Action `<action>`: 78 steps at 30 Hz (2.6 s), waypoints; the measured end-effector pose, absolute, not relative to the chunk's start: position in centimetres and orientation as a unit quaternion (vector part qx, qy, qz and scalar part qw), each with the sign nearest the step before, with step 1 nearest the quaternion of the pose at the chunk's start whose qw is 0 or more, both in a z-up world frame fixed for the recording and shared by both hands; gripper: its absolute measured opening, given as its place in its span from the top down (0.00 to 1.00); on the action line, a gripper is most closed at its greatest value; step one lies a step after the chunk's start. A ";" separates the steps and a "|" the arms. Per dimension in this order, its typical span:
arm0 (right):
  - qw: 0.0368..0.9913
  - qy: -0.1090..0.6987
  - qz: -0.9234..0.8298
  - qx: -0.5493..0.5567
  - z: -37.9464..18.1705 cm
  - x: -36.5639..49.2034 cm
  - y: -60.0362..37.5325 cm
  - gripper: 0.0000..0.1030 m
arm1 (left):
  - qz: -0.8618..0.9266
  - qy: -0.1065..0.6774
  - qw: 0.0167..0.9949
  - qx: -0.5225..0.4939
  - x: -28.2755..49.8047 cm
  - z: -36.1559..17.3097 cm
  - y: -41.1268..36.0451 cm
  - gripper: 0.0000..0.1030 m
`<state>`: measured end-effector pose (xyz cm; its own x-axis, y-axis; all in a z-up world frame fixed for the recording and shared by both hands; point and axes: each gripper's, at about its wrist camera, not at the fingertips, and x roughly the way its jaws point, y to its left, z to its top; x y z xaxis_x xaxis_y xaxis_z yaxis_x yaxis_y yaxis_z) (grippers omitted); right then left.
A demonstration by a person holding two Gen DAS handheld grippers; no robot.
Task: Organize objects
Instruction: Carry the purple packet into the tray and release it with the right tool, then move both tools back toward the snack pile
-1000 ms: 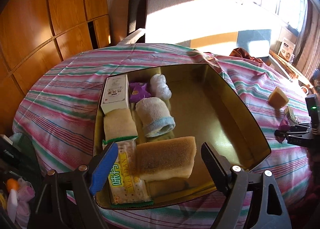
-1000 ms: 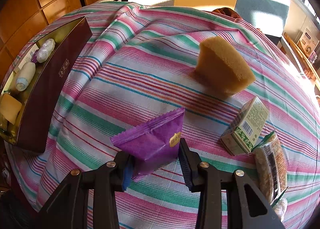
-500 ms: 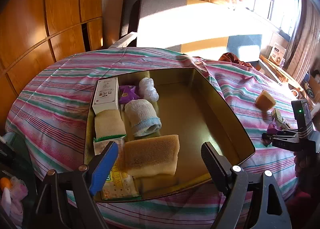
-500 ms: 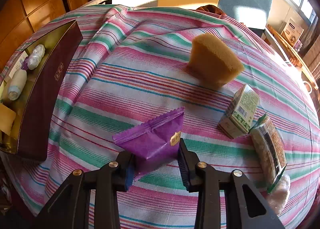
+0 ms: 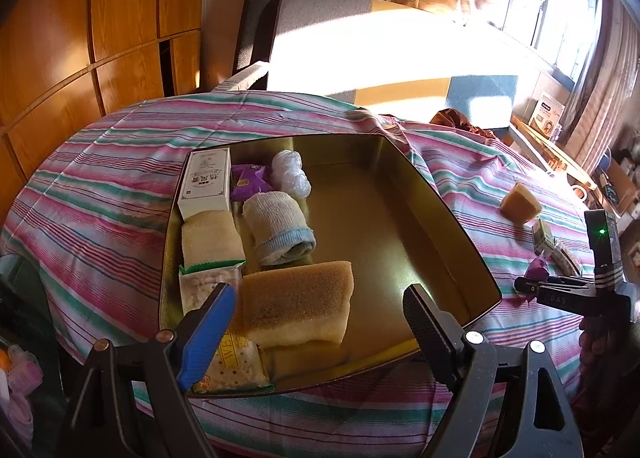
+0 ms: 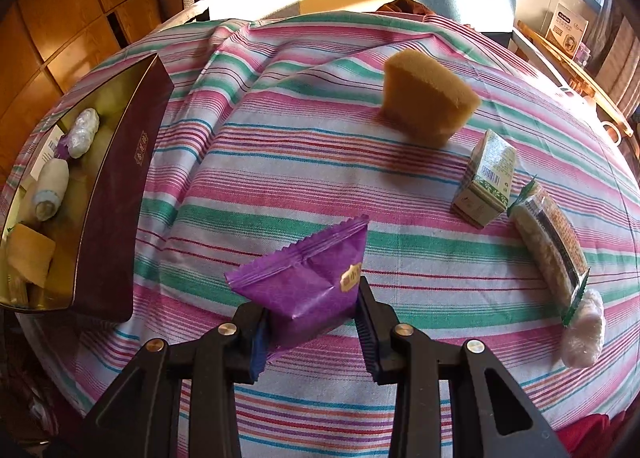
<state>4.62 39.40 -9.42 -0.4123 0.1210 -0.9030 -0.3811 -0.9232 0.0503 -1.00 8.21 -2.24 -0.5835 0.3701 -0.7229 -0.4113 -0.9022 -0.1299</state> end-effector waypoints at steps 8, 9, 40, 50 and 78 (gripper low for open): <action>0.142 0.144 0.851 -0.485 -6.1 4.6 38.2 0.65 | 0.892 0.007 0.214 -0.399 -1.1 -2.4 6.5 0.16; 0.137 0.144 0.855 -0.479 -5.6 4.5 37.9 0.65 | 0.892 0.005 0.211 -0.399 -1.2 -2.4 6.2 0.16; -0.045 0.214 0.815 -0.537 -9.1 -15.0 23.2 0.56 | 0.890 -0.046 0.167 -0.422 -3.1 -4.3 1.1 0.15; -0.029 0.198 0.848 -0.491 -5.8 -10.5 24.4 0.56 | 0.893 -0.037 0.168 -0.416 -2.8 -3.9 1.4 0.15; 0.195 0.168 0.868 -0.424 -2.3 7.1 46.0 0.55 | 0.894 0.066 0.236 -0.376 0.5 -0.4 9.7 0.13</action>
